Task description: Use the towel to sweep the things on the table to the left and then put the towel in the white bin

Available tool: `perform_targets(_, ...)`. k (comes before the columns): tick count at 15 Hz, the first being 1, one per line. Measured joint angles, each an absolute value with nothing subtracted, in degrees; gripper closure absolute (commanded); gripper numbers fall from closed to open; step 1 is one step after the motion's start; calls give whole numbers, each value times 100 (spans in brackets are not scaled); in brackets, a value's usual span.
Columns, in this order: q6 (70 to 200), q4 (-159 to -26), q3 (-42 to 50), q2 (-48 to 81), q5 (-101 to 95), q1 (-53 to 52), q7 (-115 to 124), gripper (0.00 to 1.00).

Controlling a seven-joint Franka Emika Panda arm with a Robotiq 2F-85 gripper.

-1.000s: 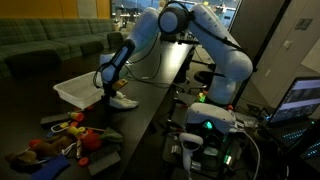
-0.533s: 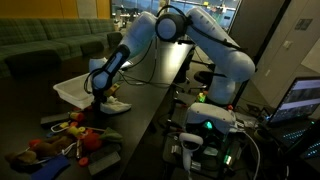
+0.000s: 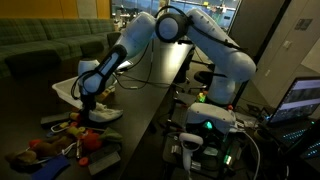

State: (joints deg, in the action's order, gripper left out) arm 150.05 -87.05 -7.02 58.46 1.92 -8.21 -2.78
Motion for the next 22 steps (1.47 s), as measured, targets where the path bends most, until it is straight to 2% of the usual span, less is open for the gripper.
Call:
perform_targets(14, 15124, -8805, -1915, 5602, 201, -692, -1216, 96)
perform_targets(22, 14747, -10208, -1666, 3952, 201, -186, -1274, 96)
